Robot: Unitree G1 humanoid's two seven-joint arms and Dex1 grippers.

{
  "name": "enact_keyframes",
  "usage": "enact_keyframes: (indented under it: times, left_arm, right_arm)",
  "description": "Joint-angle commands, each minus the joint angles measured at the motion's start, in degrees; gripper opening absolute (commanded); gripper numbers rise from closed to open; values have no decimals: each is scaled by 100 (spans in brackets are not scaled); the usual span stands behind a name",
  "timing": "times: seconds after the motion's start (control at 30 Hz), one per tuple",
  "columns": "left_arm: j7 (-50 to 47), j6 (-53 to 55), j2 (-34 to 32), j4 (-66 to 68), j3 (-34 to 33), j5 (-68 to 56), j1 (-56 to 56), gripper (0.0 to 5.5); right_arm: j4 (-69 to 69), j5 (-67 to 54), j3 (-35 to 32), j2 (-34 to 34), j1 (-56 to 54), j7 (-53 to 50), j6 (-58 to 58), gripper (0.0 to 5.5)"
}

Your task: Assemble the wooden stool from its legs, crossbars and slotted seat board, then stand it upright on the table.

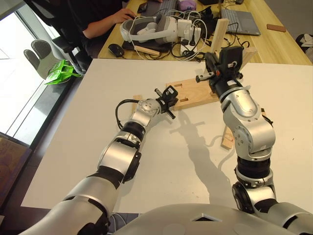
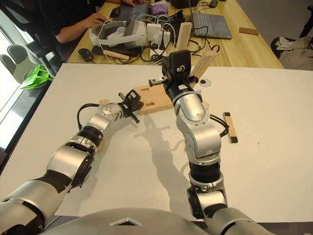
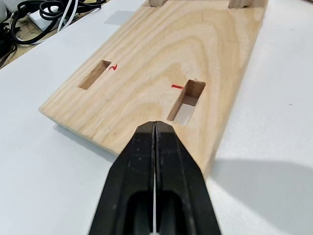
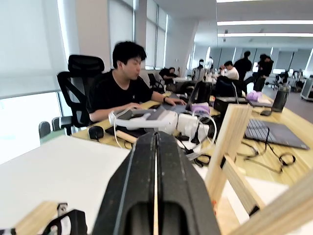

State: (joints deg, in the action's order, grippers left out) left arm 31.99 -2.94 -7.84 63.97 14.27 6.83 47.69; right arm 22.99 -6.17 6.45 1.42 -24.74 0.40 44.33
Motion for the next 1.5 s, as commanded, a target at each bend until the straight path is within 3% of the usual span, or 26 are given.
enact_keyframes:
  times: [0.03, 0.13, 0.33, 0.4, 0.5, 0.7, 0.87, 1.07, 1.17, 1.27, 1.37, 1.5]
  left_arm:
    - [785, 271, -178, -418, 575, 491, -389, 4]
    - [1429, 786, -509, -1756, 923, 613, -845, 4]
    - [2618, 3836, -1691, -7642, 882, -441, -2933, 4]
    - [2611, 5023, -1760, -9309, 703, -1170, -3537, 4]
    - [2333, 5959, -1511, -10487, 454, -1725, -3869, 4]
    - [1126, 6185, -518, -9998, -880, -1773, -2268, 4]
    - [85, 6554, 218, -9913, -1599, -2147, -1382, 4]
    - [-610, 6882, 336, -10472, -1801, -2428, -1790, 4]
    - [-910, 6907, 296, -10582, -1839, -2474, -1970, 4]
    - [-1042, 6864, 201, -10511, -1876, -2570, -1906, 4]
    - [-1057, 6829, 40, -10467, -1992, -2628, -1883, 4]
    - [-1023, 6657, -228, -10338, -2098, -2587, -2004, 4]
  right_arm:
    - [-712, 140, -83, -69, -145, -167, 456, 0]
    - [-1405, 299, -99, -40, -372, -242, 473, 0]
    - [-1298, 396, -242, 231, -117, -179, 815, 0]
    - [-787, 325, -258, 335, 278, -105, 1149, 0]
    - [-318, 229, -185, 484, 631, 15, 1455, 0]
    - [-1509, 84, 197, 302, 379, 447, 1487, 0]
    - [-4187, 513, 281, 121, -790, 411, -392, 0]
    - [-6027, 870, 123, 253, -1803, 280, -2163, 0]
    - [-7035, 487, -205, 75, -1879, 650, -1379, 0]
    - [-6825, -351, -444, -252, -1530, 1605, 454, 0]
    - [-5056, -1068, 505, -55, -706, 2648, 2192, 0]
    - [-2634, -1781, 1736, 1034, -215, 3484, 2970, 0]
